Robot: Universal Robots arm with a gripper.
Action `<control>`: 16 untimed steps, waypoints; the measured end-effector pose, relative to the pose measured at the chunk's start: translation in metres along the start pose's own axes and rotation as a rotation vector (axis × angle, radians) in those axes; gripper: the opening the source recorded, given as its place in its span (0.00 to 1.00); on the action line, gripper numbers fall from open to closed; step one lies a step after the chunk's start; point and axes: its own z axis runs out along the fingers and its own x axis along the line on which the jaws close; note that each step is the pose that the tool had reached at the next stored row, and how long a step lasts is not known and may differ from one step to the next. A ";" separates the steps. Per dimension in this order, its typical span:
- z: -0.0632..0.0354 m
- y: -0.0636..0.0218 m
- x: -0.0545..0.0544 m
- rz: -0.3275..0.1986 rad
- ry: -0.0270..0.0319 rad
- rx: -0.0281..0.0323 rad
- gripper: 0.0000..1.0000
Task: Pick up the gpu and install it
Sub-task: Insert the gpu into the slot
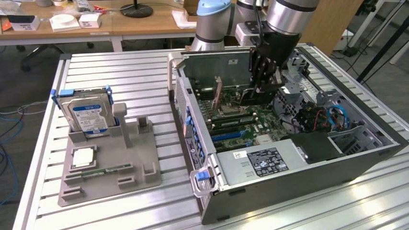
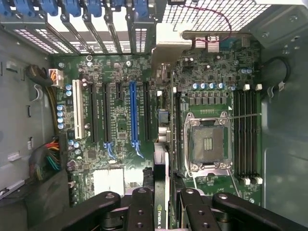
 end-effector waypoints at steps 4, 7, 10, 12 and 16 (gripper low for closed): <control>0.0038 0.0006 0.001 0.000 0.0010 0.0001 0.26; 0.0052 0.0007 0.002 0.000 0.0057 0.0003 0.26; 0.0063 0.0004 0.004 0.000 0.0081 0.0005 0.26; 0.0071 0.0003 0.006 0.000 0.0087 0.0005 0.26; 0.0088 0.0000 0.011 0.000 0.0089 0.0006 0.26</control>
